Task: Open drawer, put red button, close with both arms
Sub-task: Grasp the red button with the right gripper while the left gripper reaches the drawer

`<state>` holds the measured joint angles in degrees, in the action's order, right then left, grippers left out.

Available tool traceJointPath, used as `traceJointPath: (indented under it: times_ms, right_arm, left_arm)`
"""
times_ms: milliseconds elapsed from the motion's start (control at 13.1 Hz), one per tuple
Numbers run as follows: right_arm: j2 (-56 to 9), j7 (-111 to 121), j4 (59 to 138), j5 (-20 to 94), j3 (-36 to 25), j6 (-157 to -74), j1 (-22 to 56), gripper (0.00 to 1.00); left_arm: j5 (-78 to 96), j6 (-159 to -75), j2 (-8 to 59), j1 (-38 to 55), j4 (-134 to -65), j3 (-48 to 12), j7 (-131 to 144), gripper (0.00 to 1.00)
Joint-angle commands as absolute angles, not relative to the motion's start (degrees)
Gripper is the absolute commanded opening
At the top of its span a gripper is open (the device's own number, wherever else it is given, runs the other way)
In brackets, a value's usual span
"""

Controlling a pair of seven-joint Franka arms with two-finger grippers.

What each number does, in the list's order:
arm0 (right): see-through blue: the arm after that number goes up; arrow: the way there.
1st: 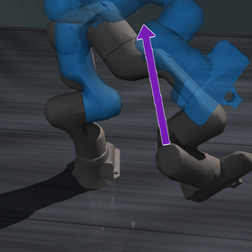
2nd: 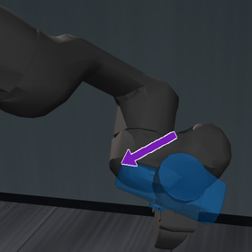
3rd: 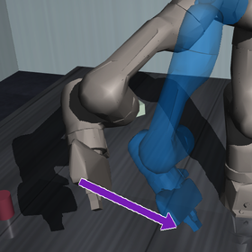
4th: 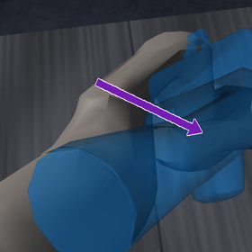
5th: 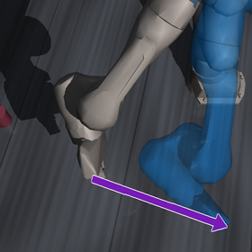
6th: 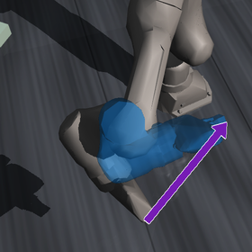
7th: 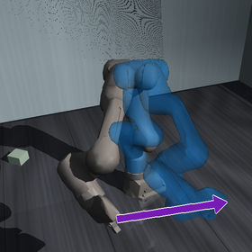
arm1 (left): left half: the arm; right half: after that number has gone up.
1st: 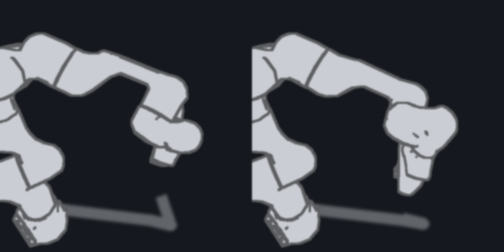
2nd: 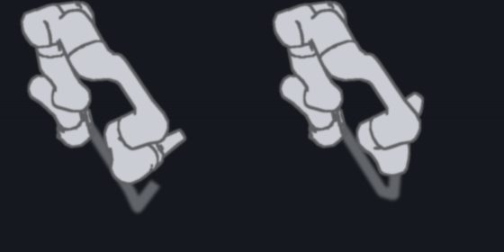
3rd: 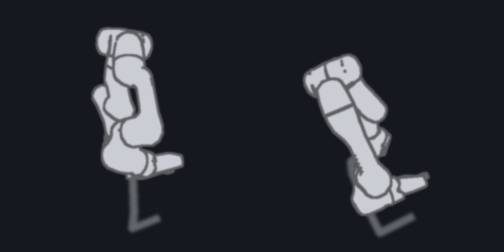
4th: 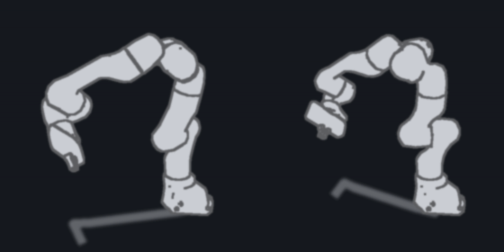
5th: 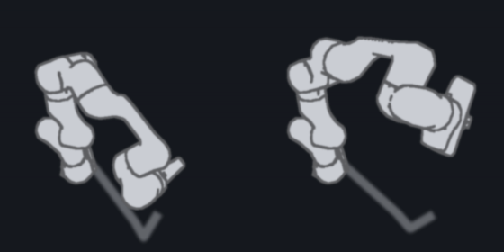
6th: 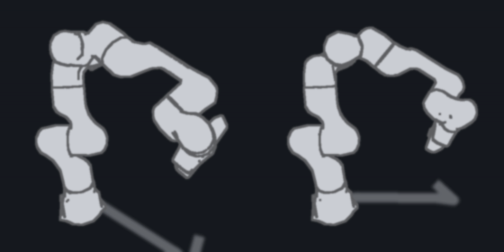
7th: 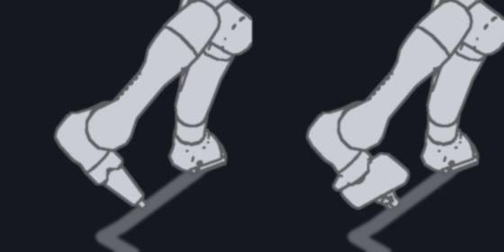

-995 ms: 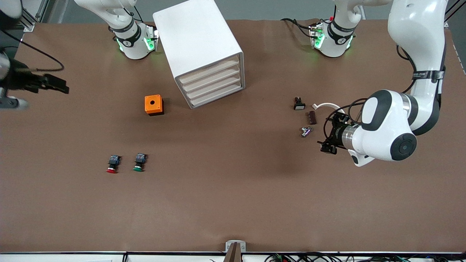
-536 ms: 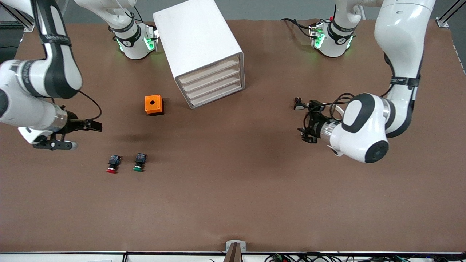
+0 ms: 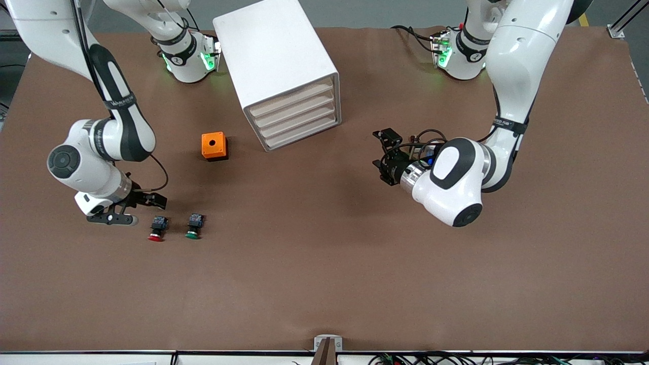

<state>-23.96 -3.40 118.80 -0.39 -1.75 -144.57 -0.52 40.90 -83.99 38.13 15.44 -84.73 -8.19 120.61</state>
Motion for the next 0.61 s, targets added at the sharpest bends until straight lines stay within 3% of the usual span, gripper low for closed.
traceJointPath:
  times_ms: [0,230,536]
  right_arm:
    - [-28.03,-6.41,114.0,-0.53,-1.49,-144.58,-0.7,1.0]
    - [-34.52,-6.33,108.65,-0.53,-1.49,-144.67,-0.44,1.0]
    - [-35.42,-6.33,108.98,-0.53,-1.49,-144.06,-0.79,1.0]
  left_arm:
    - [44.71,-82.18,38.94,16.16,-82.88,-8.0,122.17,1.0]
    - [48.69,-82.26,41.82,19.14,-82.36,-7.91,132.14,1.0]
    - [51.05,-83.32,45.34,24.07,-80.08,-7.82,137.9,1.0]
